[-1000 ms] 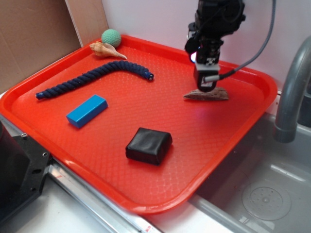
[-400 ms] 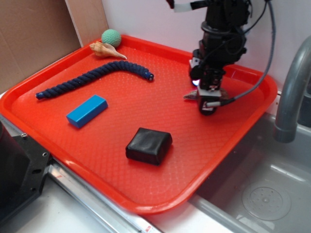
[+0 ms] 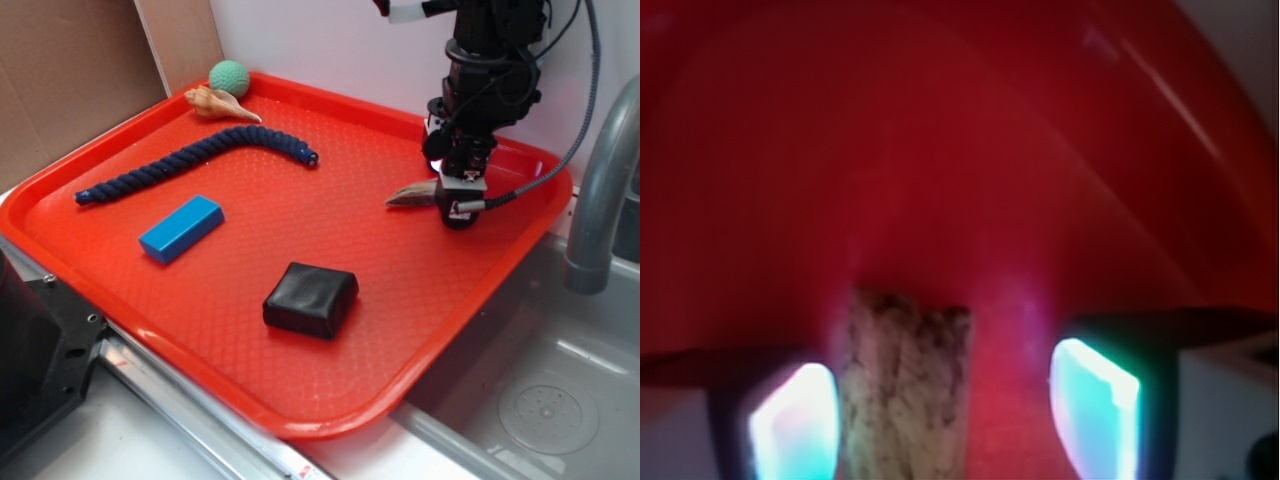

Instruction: Grab the wood chip.

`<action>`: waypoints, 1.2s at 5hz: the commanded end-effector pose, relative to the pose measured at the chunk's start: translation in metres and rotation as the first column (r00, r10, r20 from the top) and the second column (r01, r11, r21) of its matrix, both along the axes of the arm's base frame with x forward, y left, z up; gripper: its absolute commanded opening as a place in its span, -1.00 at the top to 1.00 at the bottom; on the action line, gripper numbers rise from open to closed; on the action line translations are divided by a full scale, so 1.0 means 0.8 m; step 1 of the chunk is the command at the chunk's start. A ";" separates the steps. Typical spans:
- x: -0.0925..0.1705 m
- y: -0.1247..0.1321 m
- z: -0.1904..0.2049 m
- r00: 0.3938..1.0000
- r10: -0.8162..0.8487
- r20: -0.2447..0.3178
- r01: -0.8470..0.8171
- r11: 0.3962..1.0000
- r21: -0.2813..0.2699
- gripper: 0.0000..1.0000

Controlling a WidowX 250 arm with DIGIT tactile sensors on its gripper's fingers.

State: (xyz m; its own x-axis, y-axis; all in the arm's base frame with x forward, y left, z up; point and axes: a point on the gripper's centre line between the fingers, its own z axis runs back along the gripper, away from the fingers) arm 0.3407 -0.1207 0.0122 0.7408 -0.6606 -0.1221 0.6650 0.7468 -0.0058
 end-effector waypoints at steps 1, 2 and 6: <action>-0.019 -0.012 0.014 0.999 0.040 -0.018 -0.040 0.999 -0.024 1.00; -0.034 -0.013 0.027 0.995 0.088 -0.049 -0.089 0.996 -0.031 1.00; -0.055 0.043 0.216 0.796 0.593 0.124 -0.588 0.805 -0.079 1.00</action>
